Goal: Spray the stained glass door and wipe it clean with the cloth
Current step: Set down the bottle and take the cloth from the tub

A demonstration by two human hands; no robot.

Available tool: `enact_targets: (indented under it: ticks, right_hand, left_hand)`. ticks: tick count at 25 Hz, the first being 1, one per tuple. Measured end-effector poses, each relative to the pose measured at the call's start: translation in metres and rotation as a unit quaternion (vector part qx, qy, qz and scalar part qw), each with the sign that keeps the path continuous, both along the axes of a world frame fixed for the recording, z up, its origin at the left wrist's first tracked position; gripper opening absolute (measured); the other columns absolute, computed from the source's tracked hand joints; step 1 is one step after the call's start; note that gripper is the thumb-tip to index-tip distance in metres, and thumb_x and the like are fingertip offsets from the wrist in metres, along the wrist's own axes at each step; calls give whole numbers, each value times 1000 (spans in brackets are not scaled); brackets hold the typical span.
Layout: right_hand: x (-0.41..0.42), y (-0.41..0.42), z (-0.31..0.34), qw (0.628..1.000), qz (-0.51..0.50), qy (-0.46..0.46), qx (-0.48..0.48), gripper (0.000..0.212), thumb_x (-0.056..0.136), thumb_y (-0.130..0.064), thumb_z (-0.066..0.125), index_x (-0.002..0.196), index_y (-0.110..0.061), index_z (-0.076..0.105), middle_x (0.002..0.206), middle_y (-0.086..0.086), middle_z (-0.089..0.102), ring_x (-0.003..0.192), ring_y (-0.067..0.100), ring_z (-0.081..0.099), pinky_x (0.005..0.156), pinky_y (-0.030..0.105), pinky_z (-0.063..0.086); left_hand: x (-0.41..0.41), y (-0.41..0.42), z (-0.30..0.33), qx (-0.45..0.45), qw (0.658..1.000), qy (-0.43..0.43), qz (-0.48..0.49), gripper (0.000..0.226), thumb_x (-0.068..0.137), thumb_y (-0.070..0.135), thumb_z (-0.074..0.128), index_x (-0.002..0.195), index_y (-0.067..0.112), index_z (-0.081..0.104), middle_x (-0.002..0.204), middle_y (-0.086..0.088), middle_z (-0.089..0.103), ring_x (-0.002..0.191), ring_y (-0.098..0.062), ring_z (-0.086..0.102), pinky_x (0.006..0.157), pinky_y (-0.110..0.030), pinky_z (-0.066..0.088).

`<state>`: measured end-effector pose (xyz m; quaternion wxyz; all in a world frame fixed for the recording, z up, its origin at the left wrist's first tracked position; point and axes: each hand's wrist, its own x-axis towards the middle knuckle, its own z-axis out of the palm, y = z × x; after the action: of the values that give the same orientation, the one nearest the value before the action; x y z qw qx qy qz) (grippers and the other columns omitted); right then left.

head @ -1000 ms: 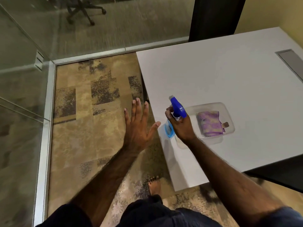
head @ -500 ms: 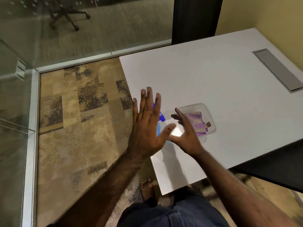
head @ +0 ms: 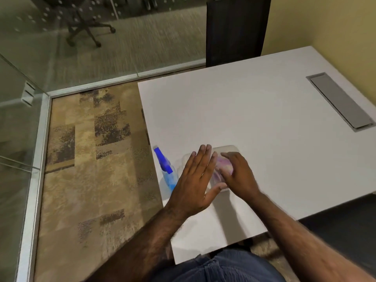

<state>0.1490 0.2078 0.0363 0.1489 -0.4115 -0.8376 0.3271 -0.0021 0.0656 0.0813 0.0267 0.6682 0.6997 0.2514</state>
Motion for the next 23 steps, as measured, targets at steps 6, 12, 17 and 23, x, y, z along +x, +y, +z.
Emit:
enact_targets:
  ticks: [6, 12, 17, 23]
  right_hand:
    - [-18, 41, -19, 989, 67, -128, -6, 51, 101, -28, 72, 146, -6, 61, 147, 14, 64, 134, 31, 58, 116, 39, 46]
    - [-30, 54, -32, 966, 118, -229, 24, 33, 97, -21, 68, 126, -5, 66, 130, 15, 68, 119, 33, 60, 104, 40, 49]
    - [-32, 58, -42, 955, 142, -254, 56, 28, 95, -28, 69, 117, -11, 71, 117, 10, 74, 108, 32, 64, 94, 42, 54]
    - [-19, 54, -36, 975, 142, -171, -14, 7, 78, -28, 66, 83, -27, 71, 82, -5, 70, 76, 23, 65, 74, 39, 58]
  left_hand:
    - [-2, 30, -61, -149, 987, -27, 52, 79, 109, 63, 25, 168, 12, 18, 179, -4, 10, 166, -18, 4, 136, -46, 16]
    - [-2, 48, -78, -325, 942, -43, 74, 97, 95, 76, -5, 169, 18, 19, 179, -2, 8, 166, -18, 3, 133, -36, -9]
    - [5, 55, -78, -360, 921, -104, 109, 71, 108, 59, 20, 164, 17, 34, 177, -3, 22, 165, -20, 14, 131, -32, -5]
    - [22, 67, -53, -344, 845, -338, 228, 66, 110, 57, 21, 136, 14, 65, 132, -4, 70, 121, -23, 64, 110, -30, 41]
